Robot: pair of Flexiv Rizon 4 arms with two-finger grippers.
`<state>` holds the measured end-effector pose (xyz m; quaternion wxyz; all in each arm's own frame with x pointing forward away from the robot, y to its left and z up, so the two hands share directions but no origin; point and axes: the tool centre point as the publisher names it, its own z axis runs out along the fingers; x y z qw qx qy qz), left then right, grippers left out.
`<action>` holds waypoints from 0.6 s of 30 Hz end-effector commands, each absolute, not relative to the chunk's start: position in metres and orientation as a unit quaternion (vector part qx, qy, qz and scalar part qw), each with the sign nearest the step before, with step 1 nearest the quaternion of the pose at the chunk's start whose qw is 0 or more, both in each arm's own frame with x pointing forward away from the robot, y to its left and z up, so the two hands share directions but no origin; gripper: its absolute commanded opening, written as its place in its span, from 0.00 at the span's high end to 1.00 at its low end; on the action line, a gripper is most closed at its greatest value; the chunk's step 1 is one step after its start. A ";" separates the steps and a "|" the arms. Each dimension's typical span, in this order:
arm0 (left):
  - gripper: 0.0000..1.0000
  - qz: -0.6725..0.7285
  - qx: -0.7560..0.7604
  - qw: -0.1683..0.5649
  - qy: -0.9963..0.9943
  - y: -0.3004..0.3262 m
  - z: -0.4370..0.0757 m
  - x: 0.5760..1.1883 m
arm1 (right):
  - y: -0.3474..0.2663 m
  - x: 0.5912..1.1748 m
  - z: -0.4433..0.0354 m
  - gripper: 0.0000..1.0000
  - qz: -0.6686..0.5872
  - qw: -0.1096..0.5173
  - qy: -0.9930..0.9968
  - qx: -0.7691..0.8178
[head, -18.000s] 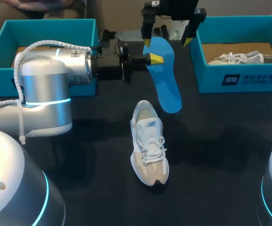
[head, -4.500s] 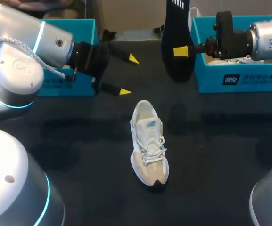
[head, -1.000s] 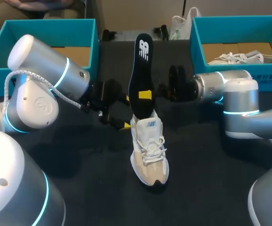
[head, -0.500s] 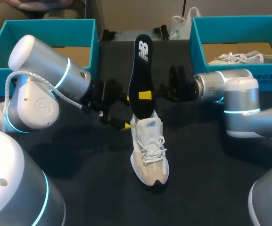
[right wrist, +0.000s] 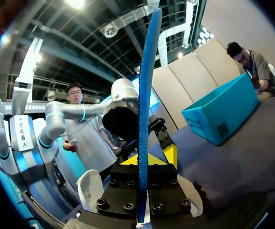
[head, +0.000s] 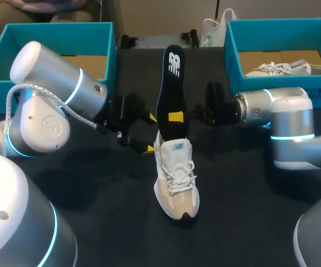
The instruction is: Take the shoe out of the shoebox, open the shoe tongue, remove and reinsert the insole, then place the shoe into the shoebox
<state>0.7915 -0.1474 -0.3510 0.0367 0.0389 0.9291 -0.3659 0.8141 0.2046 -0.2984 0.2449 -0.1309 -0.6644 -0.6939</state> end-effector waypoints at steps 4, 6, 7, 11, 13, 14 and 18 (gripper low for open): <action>0.00 -0.364 0.038 0.037 0.930 -0.148 -0.350 0.792 | 0.208 0.805 -0.303 1.00 -0.694 0.232 -0.666 -0.147; 0.00 -0.364 0.038 0.037 0.930 -0.148 -0.350 0.792 | 0.209 0.804 -0.305 1.00 -0.694 0.233 -0.665 -0.149; 0.00 -0.364 0.038 0.037 0.930 -0.148 -0.350 0.792 | 0.209 0.804 -0.306 1.00 -0.694 0.233 -0.665 -0.150; 0.00 -0.364 0.038 0.037 0.930 -0.148 -0.350 0.792 | 0.210 0.802 -0.311 1.00 -0.695 0.233 -0.663 -0.153; 0.00 -0.364 0.038 0.037 0.930 -0.148 -0.350 0.792 | 0.210 0.800 -0.313 1.00 -0.695 0.230 -0.663 -0.157; 0.00 -0.364 0.038 0.037 0.930 -0.148 -0.350 0.792 | 0.210 0.800 -0.315 1.00 -0.694 0.228 -0.664 -0.159; 0.00 -0.364 0.038 0.037 0.930 -0.148 -0.350 0.792 | 0.211 0.798 -0.321 1.00 -0.686 0.228 -0.671 -0.165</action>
